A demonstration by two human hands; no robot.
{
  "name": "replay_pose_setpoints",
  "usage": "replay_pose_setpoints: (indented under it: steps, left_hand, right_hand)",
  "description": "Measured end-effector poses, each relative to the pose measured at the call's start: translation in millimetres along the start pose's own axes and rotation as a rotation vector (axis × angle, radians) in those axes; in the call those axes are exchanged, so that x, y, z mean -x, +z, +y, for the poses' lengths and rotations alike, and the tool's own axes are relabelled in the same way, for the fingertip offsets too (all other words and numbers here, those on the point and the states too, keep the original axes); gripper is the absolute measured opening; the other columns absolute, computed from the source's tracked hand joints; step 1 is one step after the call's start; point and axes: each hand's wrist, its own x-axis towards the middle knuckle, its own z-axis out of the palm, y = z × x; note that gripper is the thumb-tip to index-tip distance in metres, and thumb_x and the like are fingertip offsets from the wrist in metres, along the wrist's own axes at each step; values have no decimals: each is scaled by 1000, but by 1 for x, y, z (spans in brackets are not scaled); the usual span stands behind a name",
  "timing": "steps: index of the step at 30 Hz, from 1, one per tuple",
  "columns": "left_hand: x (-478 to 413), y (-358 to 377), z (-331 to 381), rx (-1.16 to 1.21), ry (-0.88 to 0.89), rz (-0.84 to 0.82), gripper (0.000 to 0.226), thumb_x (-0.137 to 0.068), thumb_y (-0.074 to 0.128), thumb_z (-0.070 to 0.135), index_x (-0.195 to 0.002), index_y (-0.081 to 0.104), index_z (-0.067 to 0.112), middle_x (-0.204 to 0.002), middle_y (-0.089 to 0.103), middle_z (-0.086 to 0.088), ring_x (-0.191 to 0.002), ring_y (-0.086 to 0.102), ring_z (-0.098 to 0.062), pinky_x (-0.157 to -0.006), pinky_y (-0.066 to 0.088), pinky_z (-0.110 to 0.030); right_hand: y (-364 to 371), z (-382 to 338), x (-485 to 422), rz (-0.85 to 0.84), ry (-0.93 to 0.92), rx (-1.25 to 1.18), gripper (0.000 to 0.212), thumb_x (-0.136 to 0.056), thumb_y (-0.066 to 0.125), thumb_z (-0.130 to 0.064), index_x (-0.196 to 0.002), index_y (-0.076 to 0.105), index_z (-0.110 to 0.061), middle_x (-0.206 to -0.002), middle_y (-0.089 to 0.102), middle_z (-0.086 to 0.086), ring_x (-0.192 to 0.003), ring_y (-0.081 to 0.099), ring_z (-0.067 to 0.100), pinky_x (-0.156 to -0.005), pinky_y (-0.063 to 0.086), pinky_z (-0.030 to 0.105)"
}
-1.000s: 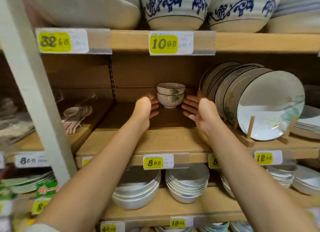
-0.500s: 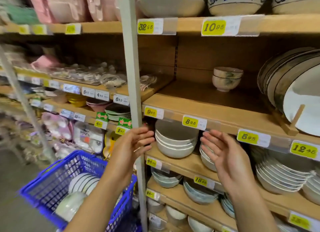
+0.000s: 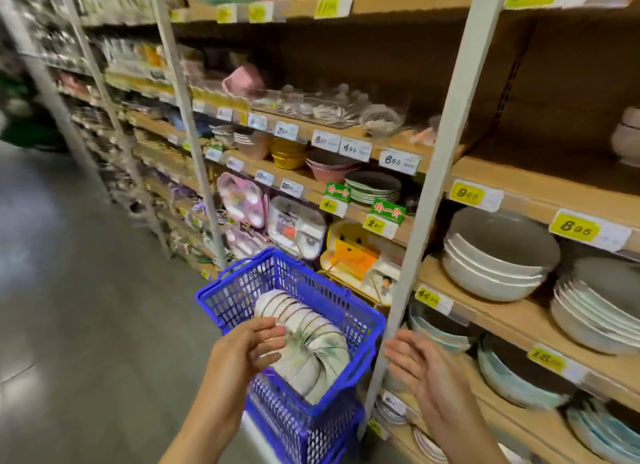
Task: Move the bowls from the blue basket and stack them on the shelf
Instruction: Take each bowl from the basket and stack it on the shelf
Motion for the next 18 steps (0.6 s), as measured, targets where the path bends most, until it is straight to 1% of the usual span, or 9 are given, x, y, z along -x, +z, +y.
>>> replay_pose_setpoints:
  steps: [3, 4, 7, 8, 11, 12, 15, 18]
  left_hand:
    - [-28, -54, 1, -17, -87, 58, 26, -94, 41, 3, -93, 66, -1, -85, 73, -17, -69, 66, -22, -57, 56, -25]
    - [-37, -71, 1, -36, -113, 65, 25, -94, 42, 3, -94, 67, -1, -86, 72, -17, -70, 65, -23, -57, 56, -26]
    - [-66, -122, 0, -109, -154, 69, 23, -94, 44, 7, -96, 66, 1, -86, 74, -15, -75, 66, -25, -68, 53, -32]
    - [-75, -136, 1, -118, -163, 77, 23, -94, 44, 8, -96, 66, 2, -85, 74, -13, -74, 66, -25, -69, 52, -32]
    - [-99, -169, 7, -126, -185, 86, 24, -94, 42, 7, -93, 66, 3, -78, 74, -8, -69, 66, -21, -60, 53, -27]
    - [-108, -177, 9, -122, -190, 84, 24, -94, 42, 6, -93, 65, 3, -78, 75, -8, -68, 66, -20, -59, 53, -26]
    - [-137, -193, 14, -122, -218, 80, 23, -94, 42, 6, -94, 65, 3, -85, 73, -13, -70, 67, -22, -66, 52, -31]
    - [-171, -199, 14, -143, -254, 65, 23, -94, 43, 7, -92, 65, 5, -88, 71, -15, -71, 66, -22, -70, 51, -33]
  right_hand:
    - [47, 36, -5, 2, 26, 99, 25, -101, 44, -12, -94, 66, -2, -87, 74, 18, -79, 68, 28, -75, 51, 36]
    - [63, 48, -6, 3, 36, 121, 24, -101, 44, -11, -95, 65, -2, -89, 73, 19, -80, 68, 29, -76, 51, 36]
    - [106, 80, -10, -10, 64, 178, 21, -100, 46, -11, -97, 66, -5, -93, 72, 16, -82, 67, 28, -74, 49, 33]
    - [118, 88, -13, -5, 75, 199, 21, -100, 46, -11, -98, 66, -5, -95, 72, 17, -84, 67, 28, -74, 49, 33]
    - [147, 104, -23, 14, 108, 285, 23, -101, 46, -13, -105, 66, -3, -100, 72, 16, -91, 67, 27, -77, 51, 32]
    - [154, 107, -29, 17, 113, 310, 22, -100, 47, -13, -104, 67, -4, -99, 73, 14, -91, 69, 26, -77, 52, 32]
    - [178, 114, -52, 16, 117, 372, 21, -98, 50, -14, -99, 70, -6, -92, 75, 9, -87, 70, 23, -77, 55, 33]
    - [200, 121, -85, 14, 127, 419, 18, -97, 55, -16, -95, 71, -7, -81, 72, 4, -75, 68, 19, -73, 54, 33]
